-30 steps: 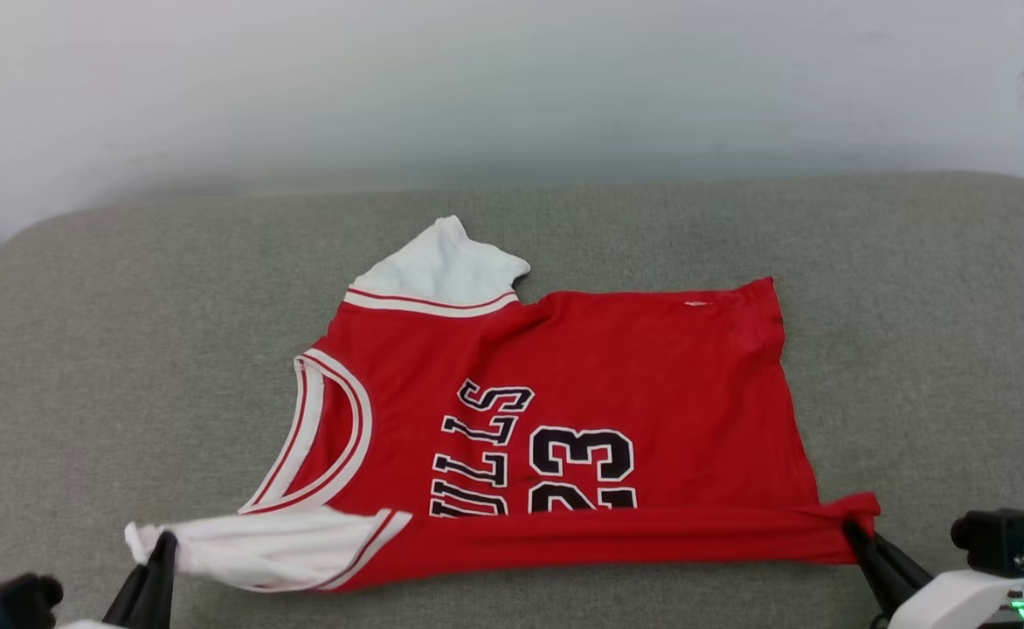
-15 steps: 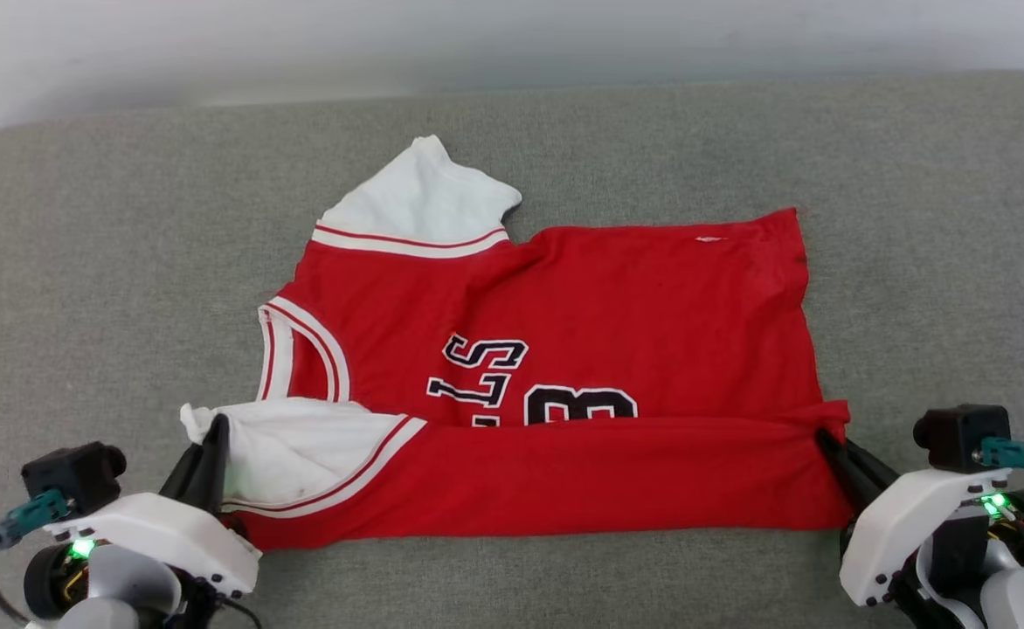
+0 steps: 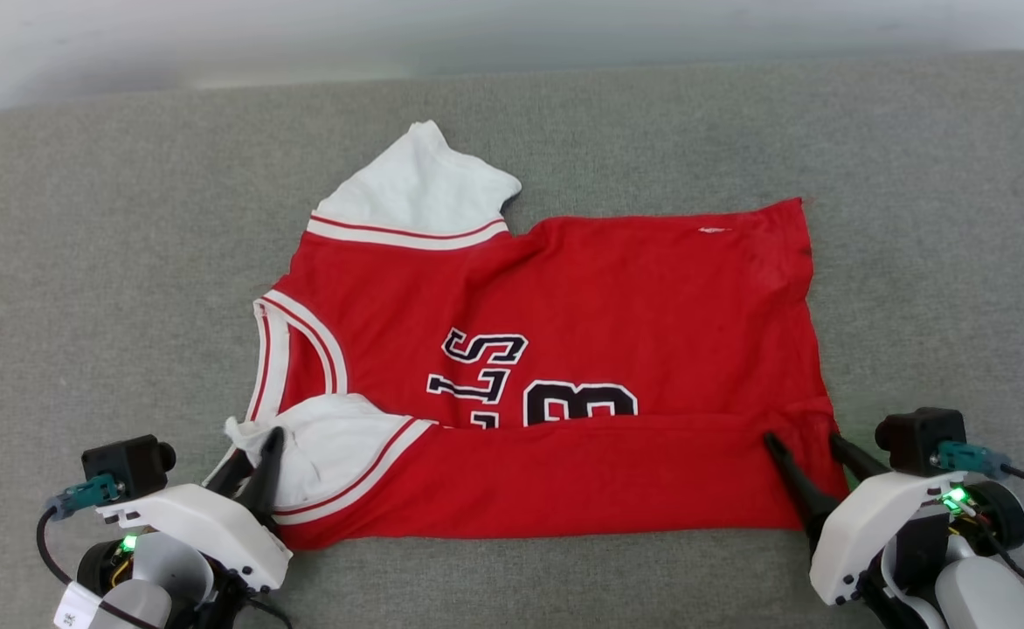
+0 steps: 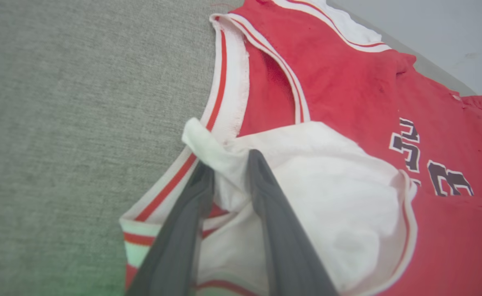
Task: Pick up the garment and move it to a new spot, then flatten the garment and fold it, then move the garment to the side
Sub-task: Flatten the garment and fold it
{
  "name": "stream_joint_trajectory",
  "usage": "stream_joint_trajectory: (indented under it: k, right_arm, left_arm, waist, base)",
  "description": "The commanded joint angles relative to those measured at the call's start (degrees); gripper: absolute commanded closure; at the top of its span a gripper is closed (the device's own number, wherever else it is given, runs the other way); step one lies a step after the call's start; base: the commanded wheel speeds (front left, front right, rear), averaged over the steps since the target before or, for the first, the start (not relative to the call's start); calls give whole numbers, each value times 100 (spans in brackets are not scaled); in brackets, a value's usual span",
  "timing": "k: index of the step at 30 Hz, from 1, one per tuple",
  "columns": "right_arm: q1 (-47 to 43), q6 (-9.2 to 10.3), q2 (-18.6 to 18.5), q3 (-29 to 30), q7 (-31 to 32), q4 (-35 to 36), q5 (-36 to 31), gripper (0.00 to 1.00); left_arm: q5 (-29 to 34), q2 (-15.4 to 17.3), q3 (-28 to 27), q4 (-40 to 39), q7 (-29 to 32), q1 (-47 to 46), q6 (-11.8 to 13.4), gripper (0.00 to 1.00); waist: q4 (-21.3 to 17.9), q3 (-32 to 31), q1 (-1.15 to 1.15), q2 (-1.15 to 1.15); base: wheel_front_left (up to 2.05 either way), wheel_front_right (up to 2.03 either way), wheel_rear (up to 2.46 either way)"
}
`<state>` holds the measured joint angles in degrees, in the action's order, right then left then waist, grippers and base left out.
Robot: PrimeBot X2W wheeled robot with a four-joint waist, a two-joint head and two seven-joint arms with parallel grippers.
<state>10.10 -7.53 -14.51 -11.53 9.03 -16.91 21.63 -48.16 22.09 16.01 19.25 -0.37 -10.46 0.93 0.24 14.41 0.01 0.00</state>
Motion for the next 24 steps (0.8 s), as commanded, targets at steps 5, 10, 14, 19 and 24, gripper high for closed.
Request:
stream_joint_trajectory:
  k: [5,10,14,19,24]
  right_arm:
    - [-76,7,138,156,-729,-11,40,0]
    - [-175,7,265,231,-1068,141,-96,0]
    - [-306,7,374,311,-1109,388,-237,0]
    - [-532,7,529,435,-962,762,-381,0]
    - [-707,6,668,595,-818,1069,-476,0]
  left_arm:
    - [12,157,-98,28,-25,-173,7,0]
    - [69,515,-131,-178,300,-222,115,0]
    - [-48,904,-96,-506,993,-85,166,0]
    - [-378,1462,-3,-1058,2252,226,258,0]
    - [-736,1755,33,-1585,3126,659,527,0]
  waist:
    - [32,-355,-1,0]
    - [-22,-655,-1,0]
    - [-109,-811,-1,0]
    - [-247,-846,-1,0]
    - [-376,-753,-1,0]
  base:
    - [0,0,0]
    - [0,0,0]
    - [0,0,0]
    - [0,0,0]
    - [0,0,0]
